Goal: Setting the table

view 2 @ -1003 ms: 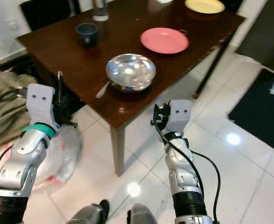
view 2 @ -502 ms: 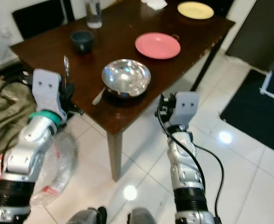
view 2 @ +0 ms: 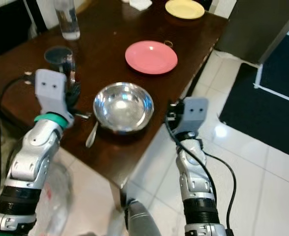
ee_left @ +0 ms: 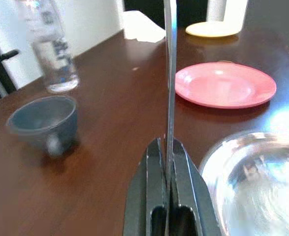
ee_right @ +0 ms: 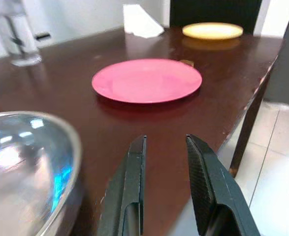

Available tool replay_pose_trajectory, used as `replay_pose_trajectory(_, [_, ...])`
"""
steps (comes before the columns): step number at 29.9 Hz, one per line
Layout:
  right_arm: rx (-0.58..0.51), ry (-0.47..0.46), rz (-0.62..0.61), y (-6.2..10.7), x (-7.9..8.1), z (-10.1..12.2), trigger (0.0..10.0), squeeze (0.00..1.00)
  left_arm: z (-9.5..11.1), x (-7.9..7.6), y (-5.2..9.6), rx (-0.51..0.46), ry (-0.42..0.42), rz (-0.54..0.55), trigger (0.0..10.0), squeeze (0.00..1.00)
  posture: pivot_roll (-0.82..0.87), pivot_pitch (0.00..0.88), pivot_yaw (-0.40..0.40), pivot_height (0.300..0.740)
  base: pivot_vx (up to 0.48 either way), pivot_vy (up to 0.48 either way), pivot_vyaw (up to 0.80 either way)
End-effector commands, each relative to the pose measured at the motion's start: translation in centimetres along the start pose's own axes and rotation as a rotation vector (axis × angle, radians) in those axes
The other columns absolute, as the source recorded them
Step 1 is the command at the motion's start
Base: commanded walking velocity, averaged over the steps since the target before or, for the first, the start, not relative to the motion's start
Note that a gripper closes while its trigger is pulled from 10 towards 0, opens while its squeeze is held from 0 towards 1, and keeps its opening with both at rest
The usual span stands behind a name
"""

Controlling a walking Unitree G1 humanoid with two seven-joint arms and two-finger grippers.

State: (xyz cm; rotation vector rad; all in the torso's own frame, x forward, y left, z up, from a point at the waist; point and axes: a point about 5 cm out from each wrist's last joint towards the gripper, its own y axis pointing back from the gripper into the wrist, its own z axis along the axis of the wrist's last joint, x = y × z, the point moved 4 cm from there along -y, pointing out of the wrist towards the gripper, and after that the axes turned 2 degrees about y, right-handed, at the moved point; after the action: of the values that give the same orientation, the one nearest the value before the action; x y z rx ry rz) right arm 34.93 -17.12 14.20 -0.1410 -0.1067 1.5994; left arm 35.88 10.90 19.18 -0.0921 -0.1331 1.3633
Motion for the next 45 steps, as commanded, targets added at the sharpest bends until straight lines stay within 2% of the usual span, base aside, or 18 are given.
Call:
replay_pose_trajectory(1, [0.009,-0.011,0.001,0.1,0.2,-0.2,10.0,0.00,0.4,-0.3,0.5,-0.017,0.011,-0.034,10.0,0.00,-0.14,0.016,0.053,0.740,0.000,0.000,0.00])
replay_pose_trajectory(3, [0.009,-0.011,0.001,0.1,0.2,-0.2,10.0,0.00,0.4,-0.3,0.5,-0.017,0.011,-0.034,10.0,0.00,-0.14,0.016,0.053,0.740,0.000,0.000,0.00])
replay_pose_trajectory(8, [0.014,-0.011,0.001,0.1,0.2,-0.4,10.0,0.00,1.6,-1.5,0.6,-0.052,0.014,-0.108,10.0,0.00,-0.14,0.014,0.053,0.740,0.000,0.000,0.00])
replay_pose_trajectory(22, [0.012,-0.014,0.001,0.0,0.2,-0.3,10.0,0.00,4.2,-2.3,-0.1,-0.122,0.042,-0.145,10.0,0.00,-0.14,0.006,0.055,0.740,0.000,0.000,0.00])
replay_pose_trajectory(23, [0.012,-0.014,0.001,0.0,0.2,-0.3,10.0,0.00,5.2,-2.5,-0.3,-0.150,0.047,-0.168,10.0,0.00,-0.14,0.002,0.056,0.740,0.000,0.000,0.00])
replay_pose_trajectory(24, [0.012,-0.014,0.001,0.0,0.2,-0.3,10.0,0.00,5.2,-2.5,-0.3,-0.150,0.047,-0.168,10.0,0.00,-0.14,0.002,0.056,0.740,0.000,0.000,0.00])
replay_pose_trajectory(27, [0.010,-0.011,0.002,0.0,0.3,-0.3,10.0,0.00,8.0,-2.6,-0.8,-0.219,0.037,-0.208,10.0,0.00,-0.14,0.001,0.057,0.740,0.000,0.000,0.00])
replay_pose_trajectory(28, [0.007,-0.009,0.001,0.0,0.2,-0.2,10.0,0.00,8.1,-2.7,-1.1,-0.204,-0.005,-0.231,10.0,0.00,-0.14,0.000,0.057,0.740,0.000,0.000,0.00])
replay_pose_trajectory(32, [-0.001,0.001,-0.006,0.0,0.1,0.0,10.0,0.00,7.7,-3.3,-1.5,-0.162,-0.056,-0.292,10.0,0.00,-0.14,0.000,0.056,0.740,0.000,0.000,0.00])
replay_pose_trajectory(33, [-0.022,0.023,-0.031,-0.1,-0.4,0.5,10.0,0.00,6.5,-4.3,-1.7,-0.109,-0.094,-0.365,10.0,0.00,-0.14,0.000,0.059,0.740,0.000,0.000,0.00])
replay_pose_trajectory(34, [-0.022,0.023,-0.031,-0.1,-0.4,0.5,10.0,0.00,6.5,-4.3,-1.7,-0.109,-0.094,-0.365,10.0,0.00,-0.14,0.000,0.059,0.740,0.000,0.000,0.00])
replay_pose_trajectory(35, [-0.079,0.066,-0.098,-0.3,-1.6,2.0,10.0,0.00,4.4,-5.9,-1.8,-0.043,-0.160,-0.439,10.0,0.00,-0.15,0.000,0.063,0.740,0.000,0.000,0.00])
replay_pose_trajectory(38, [-0.094,0.076,-0.114,-0.4,-1.9,2.4,10.0,0.00,3.9,-6.3,-1.9,-0.029,-0.176,-0.455,10.0,0.00,-0.15,0.000,0.063,0.740,0.000,0.000,0.00])
replay_pose_trajectory(40, [-0.167,0.127,-0.181,-0.5,-3.4,4.6,10.0,0.00,2.7,-7.3,-1.7,0.014,-0.186,-0.489,10.0,0.00,-0.17,0.001,0.078,0.740,0.000,0.000,0.00])
replay_pose_trajectory(42, [-0.194,0.144,-0.203,-0.5,-3.9,5.4,10.0,0.00,2.4,-7.7,-1.6,0.026,-0.190,-0.498,10.0,0.00,-0.17,0.001,0.078,0.740,0.000,0.000,0.00])
replay_pose_trajectory(43, [-0.222,0.162,-0.221,-0.5,-4.5,6.4,10.0,0.00,2.1,-8.1,-1.5,0.019,-0.226,-0.497,10.0,0.00,-0.17,0.006,0.078,0.740,0.000,0.000,0.00])
replay_pose_trajectory(45, [-0.239,0.177,-0.230,-0.5,-4.8,6.9,10.0,0.00,2.1,-8.5,-1.4,0.000,-0.243,-0.489,10.0,0.00,-0.17,0.008,0.078,0.740,0.000,0.000,0.00])
